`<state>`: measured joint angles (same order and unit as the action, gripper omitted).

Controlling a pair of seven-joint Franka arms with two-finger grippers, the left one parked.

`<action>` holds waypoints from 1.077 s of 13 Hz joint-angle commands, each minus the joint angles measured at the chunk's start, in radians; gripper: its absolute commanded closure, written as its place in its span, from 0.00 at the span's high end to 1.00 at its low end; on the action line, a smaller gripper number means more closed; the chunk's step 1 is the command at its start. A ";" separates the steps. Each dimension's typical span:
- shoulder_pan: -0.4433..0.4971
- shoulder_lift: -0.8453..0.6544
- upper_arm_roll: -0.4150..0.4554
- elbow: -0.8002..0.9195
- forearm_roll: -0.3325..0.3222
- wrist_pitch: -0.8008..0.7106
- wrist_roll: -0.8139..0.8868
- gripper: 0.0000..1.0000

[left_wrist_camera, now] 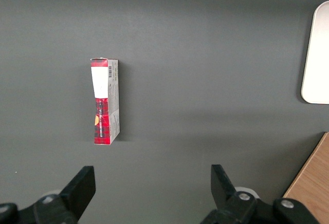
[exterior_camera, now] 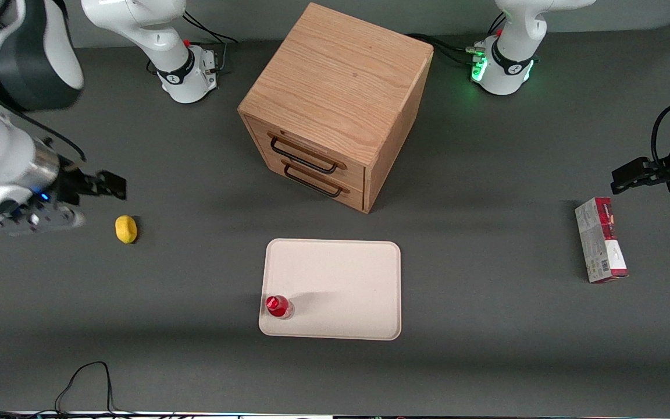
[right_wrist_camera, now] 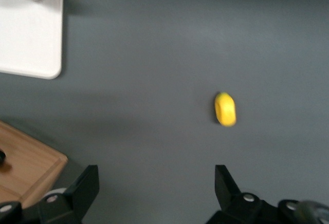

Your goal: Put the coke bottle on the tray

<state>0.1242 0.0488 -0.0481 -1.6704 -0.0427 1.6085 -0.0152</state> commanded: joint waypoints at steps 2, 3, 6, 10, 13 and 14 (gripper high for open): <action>0.003 -0.057 -0.042 -0.025 0.027 -0.015 -0.066 1.00; 0.043 -0.058 -0.067 -0.023 0.029 -0.015 -0.065 1.00; 0.130 -0.063 -0.173 -0.003 0.033 -0.041 -0.069 1.00; 0.124 -0.067 -0.171 0.006 0.035 -0.074 -0.081 1.00; 0.126 -0.069 -0.171 0.026 0.073 -0.084 -0.081 1.00; 0.130 -0.069 -0.171 0.040 0.087 -0.117 -0.085 1.00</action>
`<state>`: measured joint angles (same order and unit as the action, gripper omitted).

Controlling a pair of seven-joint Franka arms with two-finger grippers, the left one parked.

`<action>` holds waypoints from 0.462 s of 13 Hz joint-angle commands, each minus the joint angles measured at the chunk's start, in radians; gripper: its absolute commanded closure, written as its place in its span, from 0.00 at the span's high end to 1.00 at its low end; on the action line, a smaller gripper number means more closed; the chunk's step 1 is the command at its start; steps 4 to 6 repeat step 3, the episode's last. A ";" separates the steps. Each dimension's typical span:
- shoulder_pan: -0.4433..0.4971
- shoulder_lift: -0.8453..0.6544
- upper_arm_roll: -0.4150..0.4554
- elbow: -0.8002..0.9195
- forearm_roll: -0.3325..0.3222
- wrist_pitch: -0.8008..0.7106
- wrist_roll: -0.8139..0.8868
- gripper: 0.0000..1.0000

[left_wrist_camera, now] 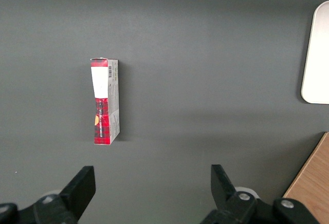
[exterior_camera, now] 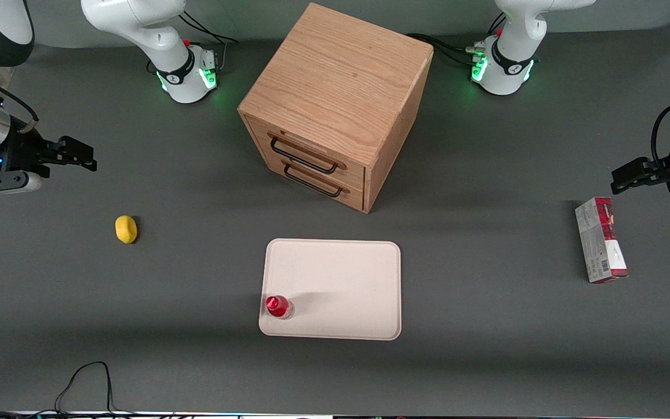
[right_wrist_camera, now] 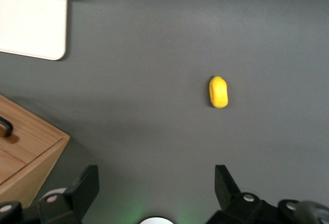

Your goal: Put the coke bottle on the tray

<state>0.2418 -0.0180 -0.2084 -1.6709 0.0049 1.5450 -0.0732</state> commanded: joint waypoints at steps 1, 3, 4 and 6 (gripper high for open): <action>0.016 -0.002 -0.011 0.049 0.040 -0.071 -0.027 1.00; 0.025 -0.002 -0.009 0.063 0.040 -0.080 -0.027 1.00; 0.025 -0.002 -0.009 0.063 0.040 -0.080 -0.027 1.00; 0.025 -0.002 -0.009 0.063 0.040 -0.080 -0.027 1.00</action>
